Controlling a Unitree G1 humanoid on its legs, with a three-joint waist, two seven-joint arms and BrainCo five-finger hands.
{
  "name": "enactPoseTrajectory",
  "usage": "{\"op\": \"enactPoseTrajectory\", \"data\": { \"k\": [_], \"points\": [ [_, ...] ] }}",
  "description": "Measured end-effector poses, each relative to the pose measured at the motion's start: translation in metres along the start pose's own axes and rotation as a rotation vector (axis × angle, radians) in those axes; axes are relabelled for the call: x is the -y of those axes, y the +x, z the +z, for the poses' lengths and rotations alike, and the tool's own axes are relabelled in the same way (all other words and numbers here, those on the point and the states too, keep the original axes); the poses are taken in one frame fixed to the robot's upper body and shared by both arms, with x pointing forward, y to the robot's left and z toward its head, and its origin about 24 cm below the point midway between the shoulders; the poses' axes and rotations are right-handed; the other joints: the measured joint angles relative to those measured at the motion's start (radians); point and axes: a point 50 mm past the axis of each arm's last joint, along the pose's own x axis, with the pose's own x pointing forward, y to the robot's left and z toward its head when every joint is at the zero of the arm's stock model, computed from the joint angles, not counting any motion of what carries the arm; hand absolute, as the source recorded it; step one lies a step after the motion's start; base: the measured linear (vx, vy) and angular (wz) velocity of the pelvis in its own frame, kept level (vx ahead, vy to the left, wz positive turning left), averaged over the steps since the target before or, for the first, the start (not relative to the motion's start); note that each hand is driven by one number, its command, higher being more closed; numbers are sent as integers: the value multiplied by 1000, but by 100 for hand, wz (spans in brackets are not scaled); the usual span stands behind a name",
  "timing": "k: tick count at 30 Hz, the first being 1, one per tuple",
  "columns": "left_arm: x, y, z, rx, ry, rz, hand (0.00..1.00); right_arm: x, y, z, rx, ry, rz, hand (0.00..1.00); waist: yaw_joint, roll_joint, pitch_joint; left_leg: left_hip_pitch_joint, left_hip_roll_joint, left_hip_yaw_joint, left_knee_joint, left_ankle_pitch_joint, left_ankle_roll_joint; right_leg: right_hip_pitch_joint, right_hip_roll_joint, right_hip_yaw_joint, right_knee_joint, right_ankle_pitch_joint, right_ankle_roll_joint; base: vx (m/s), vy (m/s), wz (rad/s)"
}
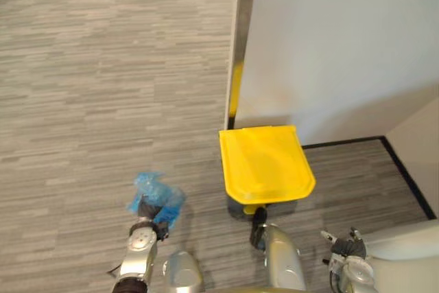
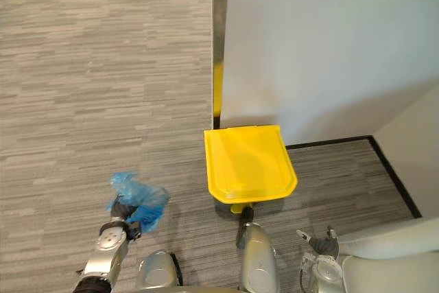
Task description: Gather rubbish on tea table into small bin, then transfer packed bag to large trash can.
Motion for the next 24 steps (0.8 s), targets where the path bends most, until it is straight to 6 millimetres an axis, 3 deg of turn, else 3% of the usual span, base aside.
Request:
{"op": "enactPoseTrajectory", "data": {
  "k": [1, 2, 5, 7, 8, 9, 12, 14, 15, 17, 18, 20, 21, 23, 24],
  "points": [
    [2, -1, -1, -8, 10, 2, 100, 5, -1, -4, -29, 3, -18, 0, -5, 1, 1, 0, -8, -31, -6, 1, -6, -15, 3, 12, 54, -29, 7, 336, -311, 81],
    [8, -2, -3, -14, -5, -2, 100, 12, -2, -9, -44, 10, -45, 0, -24, 17, 0, -14, 2, -71, 3, -3, -38, -35, -7, -33, 132, -87, 12, 403, -359, 79],
    [23, -4, -2, -9, 0, -63, 100, 2, -2, -2, -20, 37, -29, 0, -33, 29, -6, -35, 47, -78, -28, 53, -80, -45, -13, -106, 191, -153, -14, 286, -275, 70],
    [37, -5, 3, 3, -11, -115, 100, -5, -2, 2, -15, 74, -14, 0, -61, 24, -9, -31, 72, -17, -101, 129, -44, 2, -52, -192, 160, -175, -44, 326, -308, 116],
    [41, -5, 7, 18, -14, -132, 100, -11, -1, 9, 11, 94, 1, 0, -55, 23, -13, -23, 104, 96, -65, 123, -24, 16, -61, -219, 124, -168, -64, 255, -225, 82],
    [42, -5, 9, 28, -13, -146, 100, -15, 2, 20, 44, 97, 10, 0, -58, 25, -15, -16, 96, 171, -67, 122, -22, 23, -68, -235, 99, -161, -82, 160, -145, 54],
    [39, -1, 16, 56, 2, -149, 100, -29, 7, 40, 102, 52, 67, 0, -56, 25, -18, 2, 58, 225, -151, 148, -32, 22, -76, -258, 82, -150, -95, 20, -34, 35],
    [31, 0, 9, 37, 37, -139, 100, -60, 7, 72, 200, 1, 166, 0, -54, 17, -20, 3, 22, 211, -195, 164, -49, 17, -87, -245, 48, -115, -68, -61, 5, 5],
    [30, 0, 6, 29, 42, -138, 100, -64, 6, 76, 217, -13, 182, 0, -54, 18, -20, 2, 18, 212, -200, 166, -48, 17, -88, -242, 43, -109, -64, -74, 18, -5],
    [27, 1, 2, 13, 62, -150, 100, -90, 3, 112, 333, -68, 268, 0, -53, 24, -22, -5, -14, 214, -240, 189, -32, 16, -89, -234, -13, -60, -52, -105, 48, -1],
    [27, 1, 3, 16, 62, -151, 100, -93, 2, 120, 357, -74, 277, 0, -53, 24, -22, -7, -21, 213, -249, 195, -27, 16, -90, -232, -25, -51, -51, -107, 75, 0],
    [27, 1, 5, 35, 64, -152, 100, -103, 0, 163, 486, -120, 296, 0, -50, 28, -20, -19, -46, 212, -266, 211, -16, 11, -102, -224, -57, -16, -44, -74, 72, 2],
    [27, 2, 6, 39, 65, -154, 100, -104, 0, 172, 510, -124, 294, 0, -50, 30, -19, -21, -52, 208, -266, 213, -14, 11, -105, -223, -59, -12, -46, -61, 65, 7],
    [29, 3, 10, 60, 81, -170, 100, -100, 2, 210, 607, -168, 270, 0, -47, 46, -19, -38, -63, 194, -259, 216, -9, 10, -112, -215, -79, 9, -56, -49, 46, 10],
    [30, 3, 11, 65, 89, -177, 100, -99, 2, 217, 626, -178, 263, 0, -46, 52, -19, -44, -64, 189, -256, 216, -8, 10, -113, -211, -83, 14, -58, -51, 44, 22]
  ]
}}
